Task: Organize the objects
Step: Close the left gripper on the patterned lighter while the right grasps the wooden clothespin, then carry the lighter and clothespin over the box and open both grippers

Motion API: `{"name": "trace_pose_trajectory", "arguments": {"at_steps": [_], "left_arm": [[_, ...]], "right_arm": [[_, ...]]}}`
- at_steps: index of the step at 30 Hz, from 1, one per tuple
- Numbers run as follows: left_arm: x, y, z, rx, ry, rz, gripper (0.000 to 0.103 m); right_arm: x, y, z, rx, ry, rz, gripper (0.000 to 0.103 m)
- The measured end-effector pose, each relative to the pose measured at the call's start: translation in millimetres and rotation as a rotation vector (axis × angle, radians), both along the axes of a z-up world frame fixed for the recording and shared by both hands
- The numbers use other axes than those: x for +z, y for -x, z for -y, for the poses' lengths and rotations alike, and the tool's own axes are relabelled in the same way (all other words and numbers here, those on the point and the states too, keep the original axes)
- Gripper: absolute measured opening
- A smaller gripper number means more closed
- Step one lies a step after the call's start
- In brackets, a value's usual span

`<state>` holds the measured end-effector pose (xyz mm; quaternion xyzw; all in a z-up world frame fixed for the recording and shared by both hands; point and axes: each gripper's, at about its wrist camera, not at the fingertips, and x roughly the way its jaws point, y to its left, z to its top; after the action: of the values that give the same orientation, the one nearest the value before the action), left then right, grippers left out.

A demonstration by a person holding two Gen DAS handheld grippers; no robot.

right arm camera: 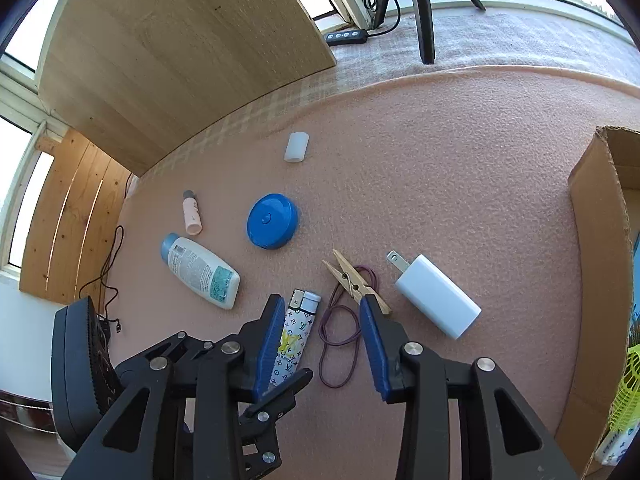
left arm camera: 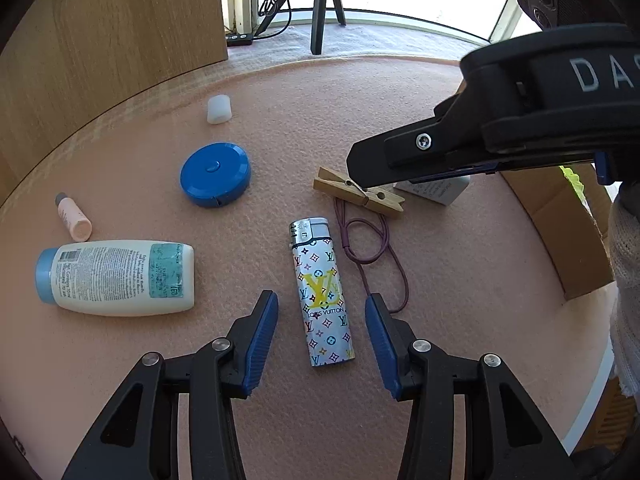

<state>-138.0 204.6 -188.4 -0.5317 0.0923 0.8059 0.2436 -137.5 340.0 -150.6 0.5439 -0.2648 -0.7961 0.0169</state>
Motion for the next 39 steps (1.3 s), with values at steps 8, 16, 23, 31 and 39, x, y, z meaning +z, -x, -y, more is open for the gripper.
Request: {"name": "trace_pose_trajectory", "arguments": {"at_steps": [8, 16, 23, 31, 39], "left_arm": [[-3, 3, 18, 0.042, -0.018, 0.021, 0.025], [-4, -7, 33, 0.056, -0.03, 0.023, 0.025], [-5, -17, 43, 0.059, -0.03, 0.02, 0.025], [-2, -39, 52, 0.073, -0.035, 0.019, 0.025], [0, -55, 60, 0.111, -0.067, 0.023, 0.025]], "right_arm": [[-16, 25, 7, 0.027, -0.089, 0.045, 0.036], [-30, 30, 13, 0.059, -0.133, 0.087, 0.027], [-34, 20, 22, 0.093, -0.156, 0.098, 0.013], [-31, -19, 19, 0.073, -0.124, 0.072, 0.012], [-24, -59, 14, 0.04, -0.118, 0.049, 0.012]]}}
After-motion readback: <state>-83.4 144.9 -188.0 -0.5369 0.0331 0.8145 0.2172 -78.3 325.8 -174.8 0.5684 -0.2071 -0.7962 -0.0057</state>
